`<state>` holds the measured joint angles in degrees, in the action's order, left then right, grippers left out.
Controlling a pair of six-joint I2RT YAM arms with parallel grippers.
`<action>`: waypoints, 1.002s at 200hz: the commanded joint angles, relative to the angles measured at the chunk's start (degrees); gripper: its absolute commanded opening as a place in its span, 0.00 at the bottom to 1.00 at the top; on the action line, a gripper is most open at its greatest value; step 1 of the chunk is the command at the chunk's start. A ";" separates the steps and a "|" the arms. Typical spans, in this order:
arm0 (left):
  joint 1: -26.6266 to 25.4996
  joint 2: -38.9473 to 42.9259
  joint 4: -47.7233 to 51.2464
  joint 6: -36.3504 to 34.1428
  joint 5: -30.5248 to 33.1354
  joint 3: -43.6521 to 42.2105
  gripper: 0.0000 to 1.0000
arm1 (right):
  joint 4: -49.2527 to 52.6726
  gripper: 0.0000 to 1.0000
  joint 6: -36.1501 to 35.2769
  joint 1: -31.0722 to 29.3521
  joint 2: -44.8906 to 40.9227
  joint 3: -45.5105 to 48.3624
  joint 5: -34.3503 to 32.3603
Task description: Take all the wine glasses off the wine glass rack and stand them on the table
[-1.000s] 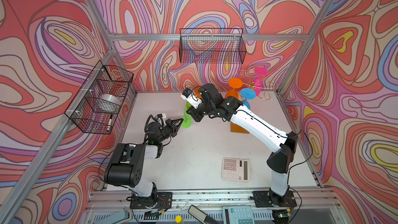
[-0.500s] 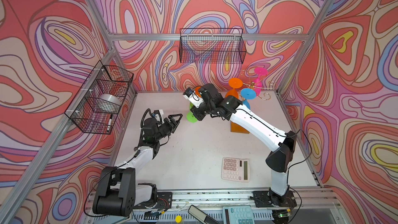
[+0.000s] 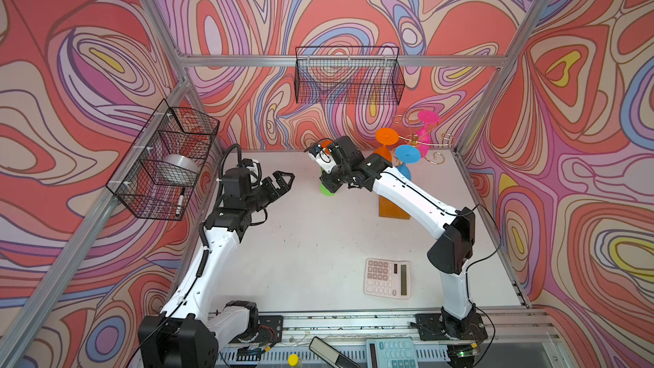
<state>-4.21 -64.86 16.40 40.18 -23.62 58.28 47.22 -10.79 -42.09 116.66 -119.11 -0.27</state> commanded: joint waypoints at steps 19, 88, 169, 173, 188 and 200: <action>-0.15 -0.10 12.50 -13.39 8.52 8.09 1.00 | -0.76 0.00 0.44 1.76 1.88 -2.62 0.30; -0.14 3.23 2.84 -20.62 10.89 1.27 0.99 | -1.07 0.00 1.16 3.73 3.79 -3.91 2.19; -0.10 6.88 -3.49 -21.46 9.74 -4.23 0.97 | -0.08 0.00 1.74 5.08 7.05 -6.86 3.87; -0.10 6.85 -3.48 -21.59 9.70 -4.31 0.97 | -0.03 0.00 1.75 5.14 7.32 -7.16 3.84; -0.16 6.55 -3.61 -21.56 9.24 -4.32 0.97 | -0.37 0.00 2.02 5.39 8.08 -7.76 4.09; -0.10 6.24 -3.73 -21.30 8.71 -4.32 0.97 | -0.57 0.00 2.17 5.59 8.53 -8.10 4.33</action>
<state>-4.21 -58.78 14.66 19.88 -13.80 54.63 47.24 -9.39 -37.15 123.61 -125.08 3.07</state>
